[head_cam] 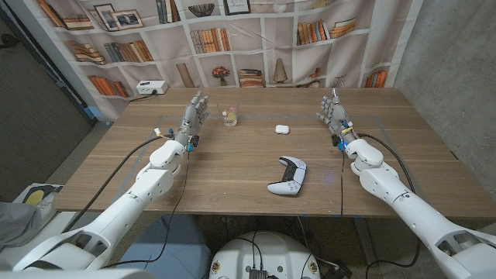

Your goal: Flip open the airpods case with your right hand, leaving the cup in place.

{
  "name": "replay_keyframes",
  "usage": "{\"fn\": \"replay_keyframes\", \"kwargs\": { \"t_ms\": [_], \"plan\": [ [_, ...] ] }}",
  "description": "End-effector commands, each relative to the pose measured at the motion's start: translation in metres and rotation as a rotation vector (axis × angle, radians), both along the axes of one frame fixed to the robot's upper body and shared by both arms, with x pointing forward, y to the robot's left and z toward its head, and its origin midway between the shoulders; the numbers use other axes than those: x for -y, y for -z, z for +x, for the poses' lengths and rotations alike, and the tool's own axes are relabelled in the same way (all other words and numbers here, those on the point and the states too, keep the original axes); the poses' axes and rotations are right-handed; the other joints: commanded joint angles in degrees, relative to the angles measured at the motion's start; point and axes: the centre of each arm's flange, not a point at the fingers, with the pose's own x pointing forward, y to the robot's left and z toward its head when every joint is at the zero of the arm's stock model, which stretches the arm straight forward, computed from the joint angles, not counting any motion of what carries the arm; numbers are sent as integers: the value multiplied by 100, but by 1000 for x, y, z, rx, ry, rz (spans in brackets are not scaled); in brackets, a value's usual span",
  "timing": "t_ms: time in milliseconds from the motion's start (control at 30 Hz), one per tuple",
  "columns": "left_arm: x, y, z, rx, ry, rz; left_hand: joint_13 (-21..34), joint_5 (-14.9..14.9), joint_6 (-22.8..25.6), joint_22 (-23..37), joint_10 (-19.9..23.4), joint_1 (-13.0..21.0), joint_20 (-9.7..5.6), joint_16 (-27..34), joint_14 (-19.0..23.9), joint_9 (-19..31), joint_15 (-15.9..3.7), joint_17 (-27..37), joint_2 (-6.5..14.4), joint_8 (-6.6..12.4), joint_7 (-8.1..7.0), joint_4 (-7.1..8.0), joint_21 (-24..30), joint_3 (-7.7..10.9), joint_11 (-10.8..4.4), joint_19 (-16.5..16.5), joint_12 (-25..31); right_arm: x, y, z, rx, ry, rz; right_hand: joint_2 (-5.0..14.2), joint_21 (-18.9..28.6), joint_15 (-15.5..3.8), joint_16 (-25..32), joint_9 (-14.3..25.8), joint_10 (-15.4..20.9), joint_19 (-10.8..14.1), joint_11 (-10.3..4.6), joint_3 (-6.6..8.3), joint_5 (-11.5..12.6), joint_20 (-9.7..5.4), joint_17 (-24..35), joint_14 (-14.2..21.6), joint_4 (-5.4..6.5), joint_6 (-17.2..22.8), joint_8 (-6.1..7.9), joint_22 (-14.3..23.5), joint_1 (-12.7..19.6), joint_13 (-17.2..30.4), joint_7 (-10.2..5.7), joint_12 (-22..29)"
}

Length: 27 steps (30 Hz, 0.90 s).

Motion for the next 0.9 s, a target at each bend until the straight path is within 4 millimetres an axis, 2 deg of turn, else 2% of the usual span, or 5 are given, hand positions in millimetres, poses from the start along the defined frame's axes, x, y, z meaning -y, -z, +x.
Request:
{"fn": "replay_keyframes", "kwargs": {
  "t_ms": [33, 467, 533, 600, 900],
  "plan": [
    [-6, -1, -3, 8, 3, 4, 14, 26, 42, 14, -11, 49, 39, 37, -51, 26, -2, 16, 4, 38, 10, 11, 28, 35, -31, -2, 25, -10, -1, 2, 0, -2, -5, -1, 40, 2, 45, 19, -35, 16, 3, -32, 23, 36, 18, -44, 13, -43, 33, 8, 61, 21, 1, 38],
    [-1, 4, -7, 21, -2, 27, 13, 24, 98, 15, 9, 37, 30, 46, -58, 24, -3, 17, 10, 54, 10, -11, 31, 29, -30, -10, 39, -11, -5, -6, 12, 8, -24, 20, 38, 0, 41, 20, -23, -7, 8, -23, 18, -19, 16, -55, 4, -40, 37, 8, 83, 18, -7, 47],
    [2, 8, -5, 12, -11, 29, 13, 24, 54, 15, 14, 36, 21, 49, -52, 24, -9, 17, 12, 37, 4, -15, 34, 28, -33, -4, 42, -8, -7, -6, 12, 20, -46, 30, 49, 119, 43, 20, 11, 2, 142, -8, 8, -91, 10, -45, -29, -28, 46, 6, 144, 11, 46, 61],
    [3, 10, -4, 11, -12, 23, 13, 25, 41, 14, 19, 36, 19, 51, -47, 23, -4, 17, 14, 32, 0, -18, 35, 29, -32, -3, 44, -7, -9, -6, 10, 23, -56, 32, 55, 192, 45, 19, 18, 9, 178, 6, 0, -148, 6, -36, -61, -65, 35, 5, 198, 5, 140, 62],
    [13, 16, -1, -1, -8, 26, 13, 24, 31, 14, 47, 35, 10, 52, -46, 22, -6, 16, 18, 30, 5, -30, 36, 28, -21, -4, 55, -1, -20, -8, 6, 57, -134, 45, 34, 197, 8, 18, -57, -60, 206, 53, -16, -171, 2, -133, -149, -150, 21, 3, 350, -5, 186, 33]
  ]
}}
